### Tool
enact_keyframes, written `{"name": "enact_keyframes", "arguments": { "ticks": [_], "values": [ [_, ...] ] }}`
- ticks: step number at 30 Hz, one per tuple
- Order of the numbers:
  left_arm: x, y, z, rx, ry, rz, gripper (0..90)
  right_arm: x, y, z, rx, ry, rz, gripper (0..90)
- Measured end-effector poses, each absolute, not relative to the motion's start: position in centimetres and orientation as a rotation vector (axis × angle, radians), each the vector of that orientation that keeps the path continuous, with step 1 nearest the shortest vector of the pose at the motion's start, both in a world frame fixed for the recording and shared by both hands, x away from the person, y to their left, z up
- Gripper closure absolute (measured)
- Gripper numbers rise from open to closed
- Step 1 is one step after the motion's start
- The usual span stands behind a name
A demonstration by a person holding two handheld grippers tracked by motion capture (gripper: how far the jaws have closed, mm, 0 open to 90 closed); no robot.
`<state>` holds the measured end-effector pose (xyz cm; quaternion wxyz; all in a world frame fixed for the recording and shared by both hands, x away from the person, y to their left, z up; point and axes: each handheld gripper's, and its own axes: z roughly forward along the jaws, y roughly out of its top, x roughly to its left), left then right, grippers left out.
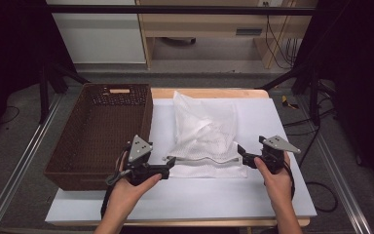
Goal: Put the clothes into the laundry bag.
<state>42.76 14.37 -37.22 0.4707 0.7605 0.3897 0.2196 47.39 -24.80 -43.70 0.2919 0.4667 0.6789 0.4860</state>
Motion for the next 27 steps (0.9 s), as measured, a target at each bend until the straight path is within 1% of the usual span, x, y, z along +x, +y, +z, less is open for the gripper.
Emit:
{"name": "enact_keyframes", "arguments": {
  "ticks": [1,4,5,6,7,14,17,19,27],
  "values": [
    [42.8,14.4,-37.2,1.863,0.955,0.538,9.7,47.4,-24.8,-43.7,1.244,1.809,1.295,9.0],
    [42.9,16.3,-36.6,1.862,0.978,0.55,9.9,47.4,-25.6,-43.9,1.273,1.806,1.295,8.9],
    [42.9,16.3,-36.6,1.862,0.978,0.55,9.9,47.4,-25.6,-43.9,1.273,1.806,1.295,8.9],
    [43.0,17.3,-36.2,1.854,0.994,0.556,10.0,47.3,-26.0,-43.9,1.286,1.8,1.287,8.9],
    [43.0,17.3,-36.2,1.854,0.994,0.556,10.0,47.3,-26.0,-43.9,1.286,1.8,1.287,8.9],
    [43.5,21.0,-35.1,1.837,1.045,0.597,10.2,46.8,-28.0,-44.6,1.337,1.793,1.263,8.7],
    [43.6,21.8,-35.0,1.841,1.06,0.612,10.1,46.7,-28.7,-44.8,1.361,1.776,1.255,9.1],
    [43.8,23.0,-34.9,1.827,1.083,0.617,10.2,46.7,-29.0,-44.9,1.377,1.764,1.255,9.2],
    [44.2,25.5,-34.8,1.808,1.14,0.63,10.2,46.8,-29.4,-45.4,1.401,1.785,1.215,9.9]
  ]
}}
